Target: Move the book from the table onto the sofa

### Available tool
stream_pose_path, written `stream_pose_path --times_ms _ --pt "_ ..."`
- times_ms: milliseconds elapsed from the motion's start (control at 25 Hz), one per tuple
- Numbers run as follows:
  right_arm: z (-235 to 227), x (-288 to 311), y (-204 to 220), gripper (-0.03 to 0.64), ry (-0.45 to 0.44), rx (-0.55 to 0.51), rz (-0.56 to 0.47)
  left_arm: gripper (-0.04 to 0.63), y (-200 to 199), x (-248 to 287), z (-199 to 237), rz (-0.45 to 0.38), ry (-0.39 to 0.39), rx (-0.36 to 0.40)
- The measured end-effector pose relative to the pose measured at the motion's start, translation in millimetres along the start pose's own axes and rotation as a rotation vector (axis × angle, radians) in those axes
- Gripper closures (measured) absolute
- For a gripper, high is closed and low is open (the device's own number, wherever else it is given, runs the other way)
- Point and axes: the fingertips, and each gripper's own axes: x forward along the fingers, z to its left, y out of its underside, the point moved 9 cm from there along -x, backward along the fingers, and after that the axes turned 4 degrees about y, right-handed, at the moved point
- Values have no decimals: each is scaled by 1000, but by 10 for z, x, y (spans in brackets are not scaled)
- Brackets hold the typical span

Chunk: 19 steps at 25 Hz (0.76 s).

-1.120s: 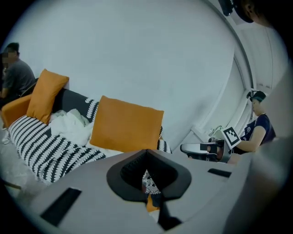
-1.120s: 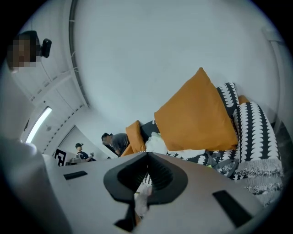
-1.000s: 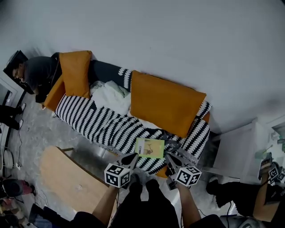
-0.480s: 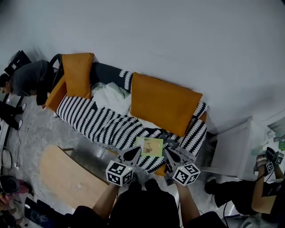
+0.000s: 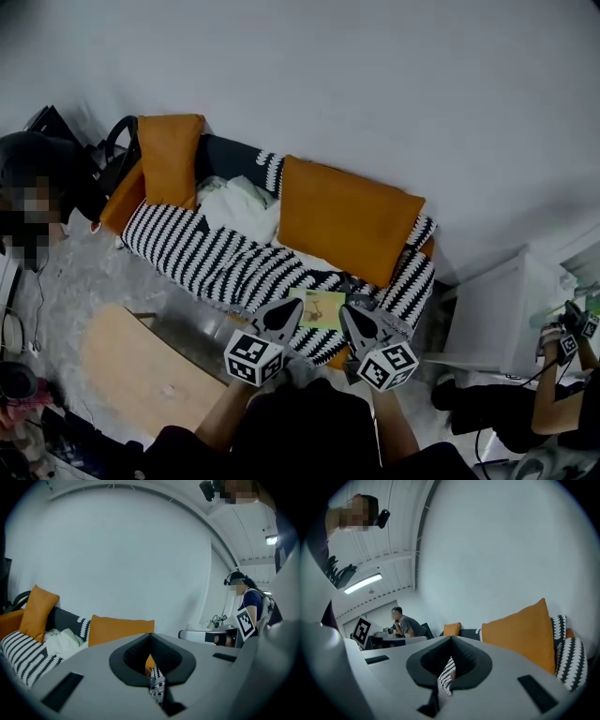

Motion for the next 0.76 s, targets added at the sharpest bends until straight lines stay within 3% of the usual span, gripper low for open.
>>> stream_pose_path --times_ms 760 --pt "86 -7 35 595 -29 -9 -9 580 34 -151 -38 -20 -26 5"
